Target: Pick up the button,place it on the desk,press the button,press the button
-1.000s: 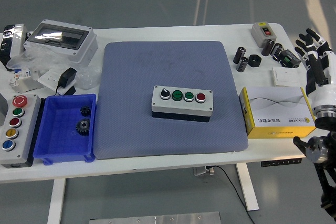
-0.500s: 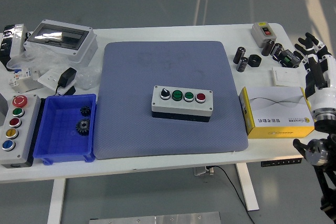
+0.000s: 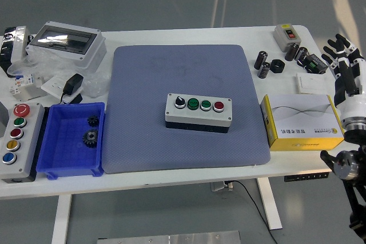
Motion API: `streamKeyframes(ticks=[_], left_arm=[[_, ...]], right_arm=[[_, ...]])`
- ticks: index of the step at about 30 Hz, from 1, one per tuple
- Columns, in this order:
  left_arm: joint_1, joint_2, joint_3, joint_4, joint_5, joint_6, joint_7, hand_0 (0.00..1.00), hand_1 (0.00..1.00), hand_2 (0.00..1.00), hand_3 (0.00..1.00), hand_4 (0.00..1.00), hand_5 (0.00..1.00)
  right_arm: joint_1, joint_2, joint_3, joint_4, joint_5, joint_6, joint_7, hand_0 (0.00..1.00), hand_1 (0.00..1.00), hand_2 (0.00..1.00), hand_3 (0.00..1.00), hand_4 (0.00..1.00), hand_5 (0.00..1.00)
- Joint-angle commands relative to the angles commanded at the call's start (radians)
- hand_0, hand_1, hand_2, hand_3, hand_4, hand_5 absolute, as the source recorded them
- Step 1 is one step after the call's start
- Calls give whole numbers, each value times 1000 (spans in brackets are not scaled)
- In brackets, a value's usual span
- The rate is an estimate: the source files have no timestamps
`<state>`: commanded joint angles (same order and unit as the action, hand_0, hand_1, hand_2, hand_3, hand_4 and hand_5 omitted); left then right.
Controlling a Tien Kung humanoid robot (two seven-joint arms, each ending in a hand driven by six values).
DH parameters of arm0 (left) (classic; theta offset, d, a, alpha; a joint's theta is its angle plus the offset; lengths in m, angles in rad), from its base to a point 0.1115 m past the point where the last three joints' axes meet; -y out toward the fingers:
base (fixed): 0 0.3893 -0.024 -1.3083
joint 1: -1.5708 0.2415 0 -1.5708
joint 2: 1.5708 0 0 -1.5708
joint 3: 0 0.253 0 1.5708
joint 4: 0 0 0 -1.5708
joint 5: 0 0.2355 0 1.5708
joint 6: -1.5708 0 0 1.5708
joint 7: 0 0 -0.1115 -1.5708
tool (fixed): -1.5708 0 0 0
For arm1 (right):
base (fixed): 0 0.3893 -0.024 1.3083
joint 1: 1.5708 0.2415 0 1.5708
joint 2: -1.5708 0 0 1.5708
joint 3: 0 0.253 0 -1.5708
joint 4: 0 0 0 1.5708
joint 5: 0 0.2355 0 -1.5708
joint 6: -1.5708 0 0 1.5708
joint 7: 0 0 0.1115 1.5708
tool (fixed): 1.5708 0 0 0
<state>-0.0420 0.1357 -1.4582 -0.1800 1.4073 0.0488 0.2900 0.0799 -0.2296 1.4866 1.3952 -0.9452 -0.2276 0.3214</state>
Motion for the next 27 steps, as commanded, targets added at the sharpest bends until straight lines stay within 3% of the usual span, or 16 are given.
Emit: streamKeyframes(ticks=[27], left_arm=[[-1, -3, 4, 0, -9, 2, 0, 629, 500, 530, 599, 609, 220]], right_arm=[[0, 9, -1, -2, -3, 4, -6, 770, 745, 760, 724, 815, 592]])
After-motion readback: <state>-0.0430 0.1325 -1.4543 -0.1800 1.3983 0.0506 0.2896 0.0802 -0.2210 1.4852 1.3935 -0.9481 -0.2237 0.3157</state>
